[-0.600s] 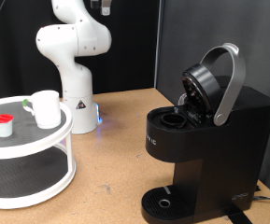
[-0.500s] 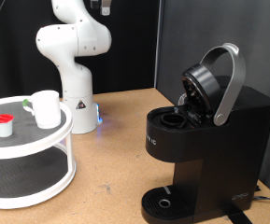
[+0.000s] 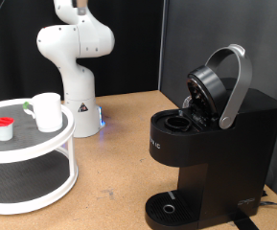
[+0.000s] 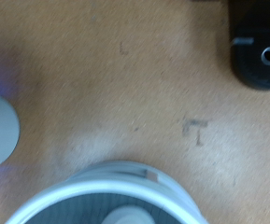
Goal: Make a cup of coffee with the keurig machine
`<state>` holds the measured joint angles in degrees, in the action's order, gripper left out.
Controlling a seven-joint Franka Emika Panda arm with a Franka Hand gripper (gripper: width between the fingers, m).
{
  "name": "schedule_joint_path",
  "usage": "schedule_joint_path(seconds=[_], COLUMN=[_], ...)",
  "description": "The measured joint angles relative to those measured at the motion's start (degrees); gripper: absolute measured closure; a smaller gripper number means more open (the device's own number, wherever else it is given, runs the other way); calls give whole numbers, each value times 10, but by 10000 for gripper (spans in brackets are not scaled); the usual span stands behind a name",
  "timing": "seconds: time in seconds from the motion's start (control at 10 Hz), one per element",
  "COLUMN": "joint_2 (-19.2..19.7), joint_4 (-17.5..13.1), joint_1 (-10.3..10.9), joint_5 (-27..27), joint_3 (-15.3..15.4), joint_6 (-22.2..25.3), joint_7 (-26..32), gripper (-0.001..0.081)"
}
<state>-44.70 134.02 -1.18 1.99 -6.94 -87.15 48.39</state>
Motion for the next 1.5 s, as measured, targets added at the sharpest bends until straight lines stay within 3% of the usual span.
schedule_joint_path(seconds=[0.2, 0.5, 0.6, 0.8, 1.1, 1.5], joint_2=[-8, -6, -6, -6, -6, 10], joint_4=[-2, 4, 6, 8, 5, -18], joint_1=[-7, -7, -10, -17, -26, -29], joint_5=[20, 26, 50, 84, 90, 129], joint_3=[-22, -25, -34, -68, -128, -188], joint_6=[3, 4, 0, -14, -55, -42], joint_7=[30, 38, 54, 101, 142, 200], gripper=[6, 6, 6, 6, 6, 6])
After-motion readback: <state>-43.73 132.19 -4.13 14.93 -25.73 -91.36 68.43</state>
